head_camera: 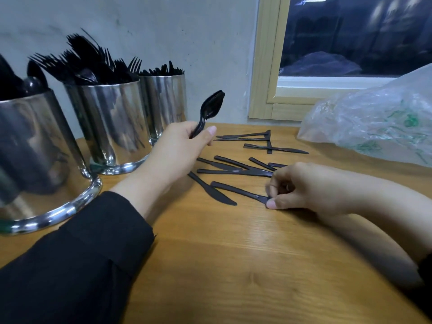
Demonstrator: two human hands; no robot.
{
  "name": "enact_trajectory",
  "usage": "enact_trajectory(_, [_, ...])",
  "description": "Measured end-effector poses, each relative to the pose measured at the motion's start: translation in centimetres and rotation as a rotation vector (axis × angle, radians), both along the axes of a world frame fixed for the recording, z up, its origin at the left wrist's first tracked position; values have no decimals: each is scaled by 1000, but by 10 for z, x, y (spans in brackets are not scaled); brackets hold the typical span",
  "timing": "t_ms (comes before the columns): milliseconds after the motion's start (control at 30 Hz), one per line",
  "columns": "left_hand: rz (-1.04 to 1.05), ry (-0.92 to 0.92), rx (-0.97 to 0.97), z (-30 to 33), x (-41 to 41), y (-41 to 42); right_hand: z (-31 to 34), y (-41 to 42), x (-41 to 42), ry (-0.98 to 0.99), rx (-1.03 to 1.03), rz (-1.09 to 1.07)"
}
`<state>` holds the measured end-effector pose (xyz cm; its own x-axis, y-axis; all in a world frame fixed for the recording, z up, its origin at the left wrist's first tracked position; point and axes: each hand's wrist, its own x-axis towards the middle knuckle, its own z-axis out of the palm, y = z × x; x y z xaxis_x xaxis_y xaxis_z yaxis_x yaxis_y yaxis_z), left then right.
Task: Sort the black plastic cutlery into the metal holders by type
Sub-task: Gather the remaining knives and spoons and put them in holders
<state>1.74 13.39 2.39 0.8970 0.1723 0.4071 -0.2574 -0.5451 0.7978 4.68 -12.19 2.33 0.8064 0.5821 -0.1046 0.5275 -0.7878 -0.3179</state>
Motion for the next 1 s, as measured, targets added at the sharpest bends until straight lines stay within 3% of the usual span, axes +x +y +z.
enact_trajectory(167, [-108, 1, 52, 2, -5, -9, -5, 3, -4, -46, 66, -4])
enact_trajectory(367, [-158, 52, 407, 3, -6, -11, -5, 12, -8, -239, 504, -61])
enact_trajectory(467, [-215, 90, 487, 4, -7, -8, -5, 24, -10, -307, 630, -120])
enact_trajectory(567, [-108, 49, 445, 9, -8, 4, -7, 34, -9, -494, 708, -309])
enact_trajectory(633, [27, 6, 366, 10, -8, 18, -8, 42, -15, -525, 694, -344])
enact_trajectory(733, [131, -33, 250, 4, -6, 33, -16, 60, -28, -343, 469, -240])
enact_trajectory(833, [110, -33, 209, 0, -6, 31, -20, 85, -40, -112, 294, -199])
enact_trajectory(1000, [74, -44, 204, -3, -7, 26, -18, 109, -40, -32, 192, -216])
